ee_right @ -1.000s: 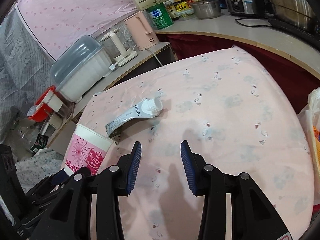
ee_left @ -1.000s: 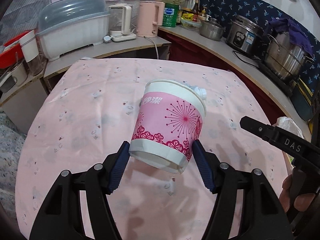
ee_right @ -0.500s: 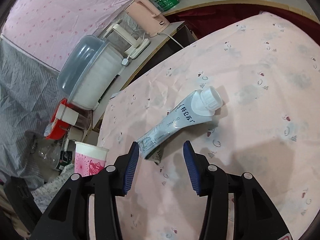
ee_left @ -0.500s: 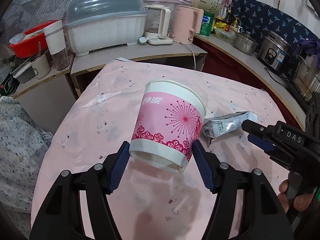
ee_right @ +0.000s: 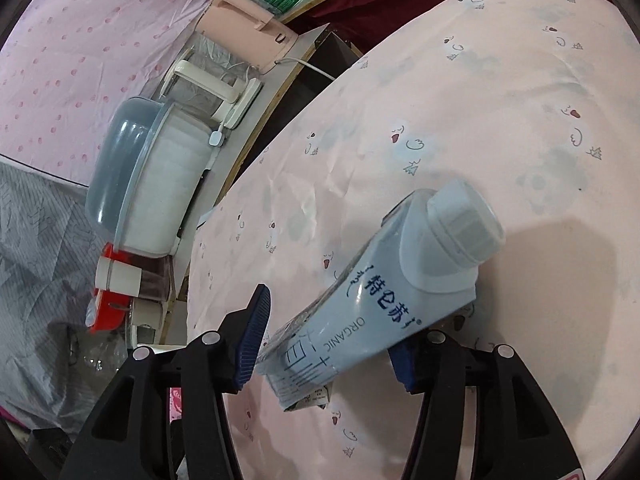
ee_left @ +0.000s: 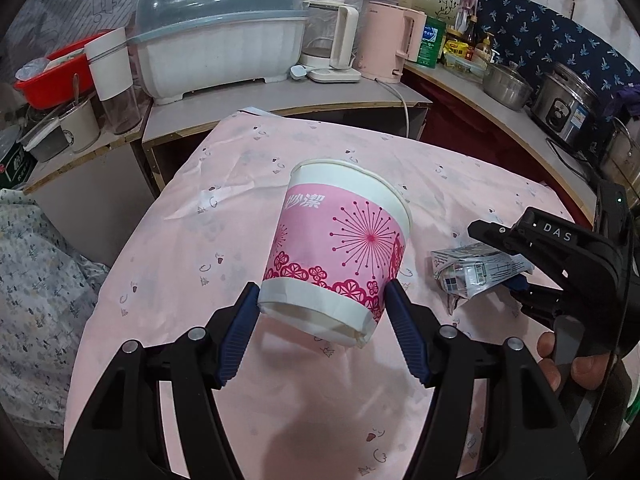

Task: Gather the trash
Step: 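Grasp the white-capped drink pouch with the right tool while the left tool holds the cup, then carry the pink cup with the left tool while the right tool carries the pouch to the bin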

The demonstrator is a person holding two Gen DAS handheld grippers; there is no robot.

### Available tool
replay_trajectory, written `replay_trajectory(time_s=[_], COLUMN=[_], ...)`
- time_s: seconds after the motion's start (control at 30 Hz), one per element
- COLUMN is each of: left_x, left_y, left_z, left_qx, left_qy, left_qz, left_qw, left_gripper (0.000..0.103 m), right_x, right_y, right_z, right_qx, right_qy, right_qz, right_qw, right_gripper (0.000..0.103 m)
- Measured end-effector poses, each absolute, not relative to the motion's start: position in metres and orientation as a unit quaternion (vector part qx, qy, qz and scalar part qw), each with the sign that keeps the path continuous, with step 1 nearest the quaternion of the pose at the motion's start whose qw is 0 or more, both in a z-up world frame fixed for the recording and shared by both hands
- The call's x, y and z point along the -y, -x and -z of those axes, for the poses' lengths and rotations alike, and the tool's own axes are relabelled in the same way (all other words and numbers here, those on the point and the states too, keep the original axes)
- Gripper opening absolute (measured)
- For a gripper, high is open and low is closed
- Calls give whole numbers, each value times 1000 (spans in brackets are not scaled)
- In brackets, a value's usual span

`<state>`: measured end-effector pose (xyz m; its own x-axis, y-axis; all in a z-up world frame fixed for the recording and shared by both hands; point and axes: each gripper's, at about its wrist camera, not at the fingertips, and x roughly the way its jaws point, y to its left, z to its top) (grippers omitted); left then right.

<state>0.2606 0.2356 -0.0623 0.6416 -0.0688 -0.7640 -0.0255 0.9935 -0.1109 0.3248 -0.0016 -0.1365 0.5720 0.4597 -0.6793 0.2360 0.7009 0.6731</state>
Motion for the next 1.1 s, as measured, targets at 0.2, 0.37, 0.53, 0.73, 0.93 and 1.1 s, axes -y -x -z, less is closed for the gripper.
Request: replay_trajectory(time_s=[0.2,0.37,0.53,0.73,0.93,1.1], left_x=[-237,-228,-210,-178,-137,-101], left_y=[-262,-256,-245,-225,-202,-182], left_z=[64,58,45,33,25,17], left_qx=[-424,-421,-413,-405,-405,-400], left_qy=[59,58,50,42,29,19], left_qz=[11,17,30,51,77,104], left_qw=[904,905,909,912,911,910], left_gripper=[61,61,61,61,61,61], right_x=[0,4,19,44,81,112], right_y=[-321,-307,-284,-246,-200,-165], right_z=[134,122,111,93,74,57], right_qx=[-456,-451,-446,-431,-409,-389], right_qy=[-367,-352,-349,-337,-335,-323], right_qz=[-86,-95,-97,-86,-69,-55], right_qw=[806,814,819,832,846,861], right_gripper=[32,24,18,18,18,18])
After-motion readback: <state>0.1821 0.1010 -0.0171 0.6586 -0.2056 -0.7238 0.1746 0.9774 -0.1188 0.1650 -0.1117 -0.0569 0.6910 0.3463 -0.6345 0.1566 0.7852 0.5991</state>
